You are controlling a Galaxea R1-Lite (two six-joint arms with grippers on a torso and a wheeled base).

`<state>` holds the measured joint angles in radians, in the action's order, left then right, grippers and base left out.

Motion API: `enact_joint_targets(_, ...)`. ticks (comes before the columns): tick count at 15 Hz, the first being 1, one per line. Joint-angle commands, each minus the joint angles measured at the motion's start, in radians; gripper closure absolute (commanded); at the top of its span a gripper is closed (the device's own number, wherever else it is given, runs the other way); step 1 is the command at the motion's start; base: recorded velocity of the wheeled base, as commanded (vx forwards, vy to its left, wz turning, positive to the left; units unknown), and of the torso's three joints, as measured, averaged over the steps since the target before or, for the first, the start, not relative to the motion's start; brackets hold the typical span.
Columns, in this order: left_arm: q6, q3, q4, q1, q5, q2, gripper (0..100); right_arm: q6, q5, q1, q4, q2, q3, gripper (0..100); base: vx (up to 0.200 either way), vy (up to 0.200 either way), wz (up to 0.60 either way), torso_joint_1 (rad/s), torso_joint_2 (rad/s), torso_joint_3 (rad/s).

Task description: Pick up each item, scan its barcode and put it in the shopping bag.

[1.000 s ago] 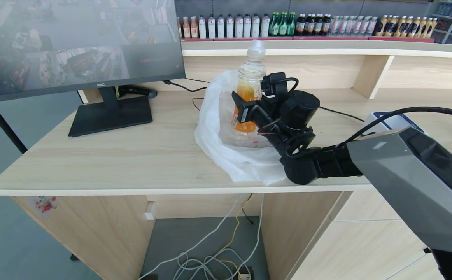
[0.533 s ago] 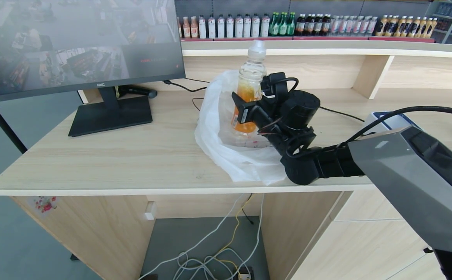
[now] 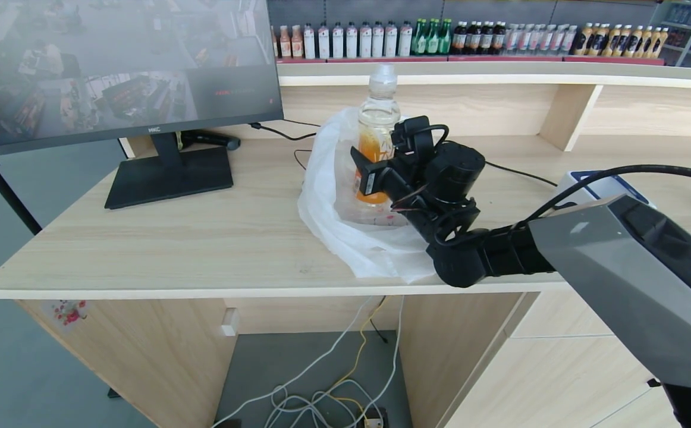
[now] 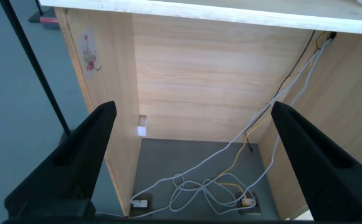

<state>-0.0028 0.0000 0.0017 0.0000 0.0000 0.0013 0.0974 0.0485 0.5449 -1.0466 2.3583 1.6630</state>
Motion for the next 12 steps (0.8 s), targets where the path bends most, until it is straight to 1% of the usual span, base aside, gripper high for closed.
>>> enact_joint_targets(1, 0.0, 0.0, 0.0, 0.0, 0.0, 0.0, 0, 0.001, 0.001, 0.0, 0.002, -0.001, -0.002, 100, 0.0, 0.0, 0.0, 0.0, 0.0, 0.0)
enact_joint_targets(3, 0.0, 0.0, 0.0, 0.0, 0.0, 0.0, 0, 0.001, 0.001, -0.003, 0.003, -0.004, -0.011, 100, 0.0, 0.0, 0.0, 0.0, 0.0, 0.0)
enact_joint_targets(4, 0.0, 0.0, 0.0, 0.0, 0.0, 0.0, 0, 0.001, 0.001, -0.003, -0.001, -0.007, -0.017, 0, 0.0, 0.0, 0.0, 0.0, 0.0, 0.0)
enact_joint_targets(9, 0.0, 0.0, 0.0, 0.0, 0.0, 0.0, 0, -0.002, 0.002, -0.005, -0.039, -0.016, -0.02, 0, 0.0, 0.0, 0.0, 0.0, 0.0, 0.0)
enact_joint_targets(11, 0.0, 0.0, 0.0, 0.0, 0.0, 0.0, 0, -0.001, 0.002, -0.008, -0.062, -0.031, -0.04, 0, 0.0, 0.0, 0.0, 0.0, 0.0, 0.0)
enact_joint_targets(12, -0.002, 0.0, 0.0, 0.0, 0.0, 0.0, 0, 0.001, 0.002, -0.008, -0.07, -0.067, -0.089, 0, 0.0, 0.0, 0.0, 0.0, 0.0, 0.0)
